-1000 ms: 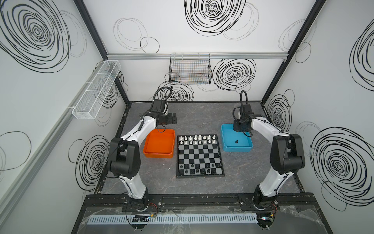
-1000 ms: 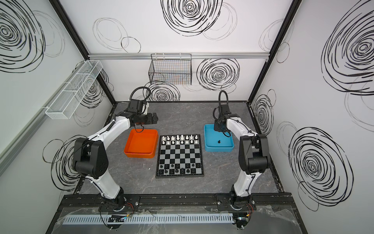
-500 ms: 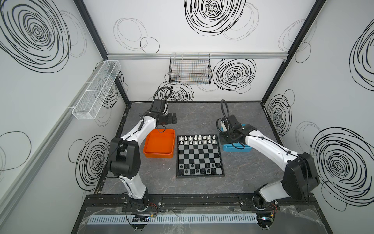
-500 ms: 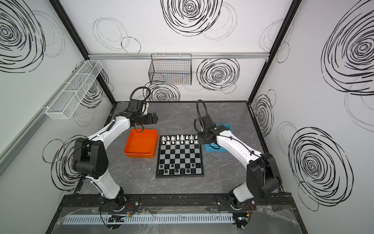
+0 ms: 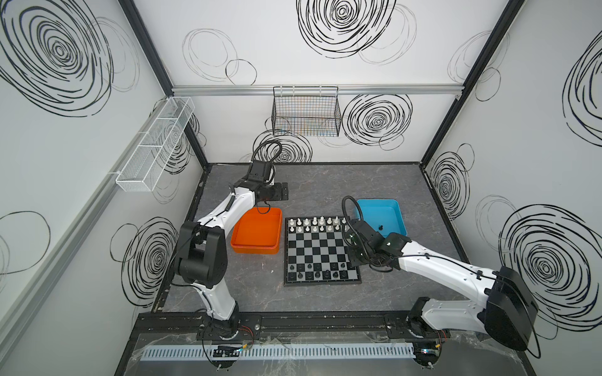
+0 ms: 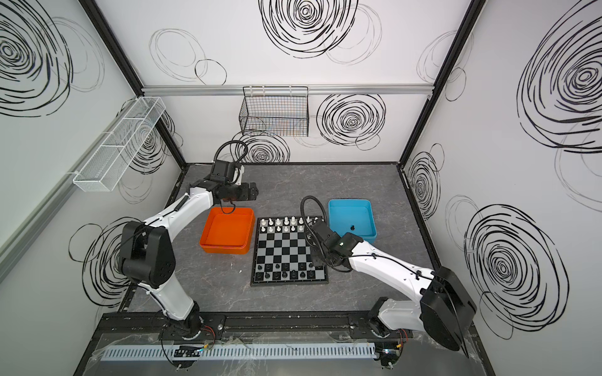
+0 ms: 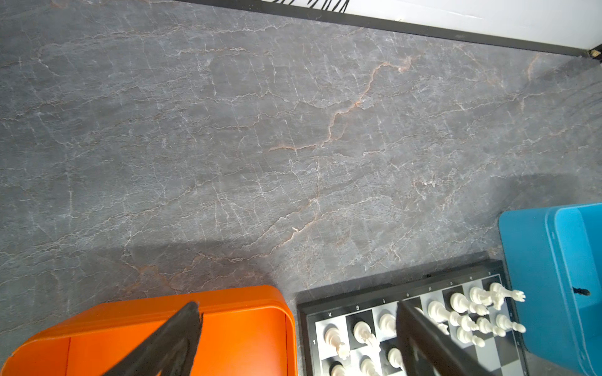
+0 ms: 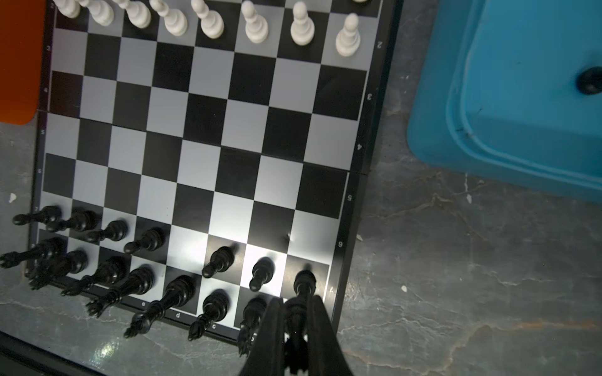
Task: Set up the chess pieces on the board
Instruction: 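Lift the black piece with the right gripper and carry it over the black back row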
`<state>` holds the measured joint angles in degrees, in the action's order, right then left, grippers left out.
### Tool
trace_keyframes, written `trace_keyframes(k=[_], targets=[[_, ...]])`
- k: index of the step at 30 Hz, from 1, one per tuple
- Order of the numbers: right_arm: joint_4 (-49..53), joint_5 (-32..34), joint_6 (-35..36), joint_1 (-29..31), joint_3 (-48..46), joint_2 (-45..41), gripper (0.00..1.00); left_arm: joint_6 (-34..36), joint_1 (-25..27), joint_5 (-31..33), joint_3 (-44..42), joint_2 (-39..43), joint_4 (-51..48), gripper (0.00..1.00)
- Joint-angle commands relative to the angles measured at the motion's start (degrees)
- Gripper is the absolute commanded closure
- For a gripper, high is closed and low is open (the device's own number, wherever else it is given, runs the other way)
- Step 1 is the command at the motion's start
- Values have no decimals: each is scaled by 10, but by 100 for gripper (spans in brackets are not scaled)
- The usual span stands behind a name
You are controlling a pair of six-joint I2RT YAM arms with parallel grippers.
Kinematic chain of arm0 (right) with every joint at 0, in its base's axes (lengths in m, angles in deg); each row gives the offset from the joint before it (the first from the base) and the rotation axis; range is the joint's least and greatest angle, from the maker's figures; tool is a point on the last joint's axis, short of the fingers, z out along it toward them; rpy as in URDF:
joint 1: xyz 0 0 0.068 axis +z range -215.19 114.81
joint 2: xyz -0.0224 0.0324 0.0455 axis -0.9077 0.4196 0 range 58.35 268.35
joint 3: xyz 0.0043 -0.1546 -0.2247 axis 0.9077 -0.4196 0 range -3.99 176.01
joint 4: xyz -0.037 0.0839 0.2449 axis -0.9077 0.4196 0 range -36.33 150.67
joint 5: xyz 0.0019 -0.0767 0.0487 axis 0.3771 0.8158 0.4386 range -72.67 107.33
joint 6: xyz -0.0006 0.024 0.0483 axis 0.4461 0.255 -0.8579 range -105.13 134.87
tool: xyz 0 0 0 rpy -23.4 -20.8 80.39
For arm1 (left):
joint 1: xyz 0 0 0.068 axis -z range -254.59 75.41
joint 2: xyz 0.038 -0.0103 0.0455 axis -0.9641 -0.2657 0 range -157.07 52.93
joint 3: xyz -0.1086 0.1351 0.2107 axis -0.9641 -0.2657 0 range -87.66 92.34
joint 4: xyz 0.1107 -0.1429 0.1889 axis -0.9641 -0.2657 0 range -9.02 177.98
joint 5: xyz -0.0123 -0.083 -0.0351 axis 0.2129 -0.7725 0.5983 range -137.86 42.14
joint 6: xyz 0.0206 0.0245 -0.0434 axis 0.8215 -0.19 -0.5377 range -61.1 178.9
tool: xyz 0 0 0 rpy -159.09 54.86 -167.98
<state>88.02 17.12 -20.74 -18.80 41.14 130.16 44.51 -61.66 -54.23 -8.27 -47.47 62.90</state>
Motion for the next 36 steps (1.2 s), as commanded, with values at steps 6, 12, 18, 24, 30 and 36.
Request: trace_keyframes(k=[6, 12, 18, 24, 30, 36], targets=[[-15, 42, -59, 42, -32, -32, 90, 2, 20, 21, -3, 13, 18, 4], [-24, 41, -74, 56, -50, -36, 90, 3, 25, 25, -3, 13, 16, 4], [-24, 50, -90, 74, -58, -29, 89, 4, 31, 28, -2, 11, 14, 4], [-28, 53, -100, 79, -68, -21, 89, 5, 32, 30, -2, 10, 13, 4], [-35, 51, -105, 80, -79, -16, 88, 4, 34, 29, -2, 7, 12, 4], [-42, 45, -109, 81, -84, -9, 87, 4, 35, 30, -1, 4, 11, 4]])
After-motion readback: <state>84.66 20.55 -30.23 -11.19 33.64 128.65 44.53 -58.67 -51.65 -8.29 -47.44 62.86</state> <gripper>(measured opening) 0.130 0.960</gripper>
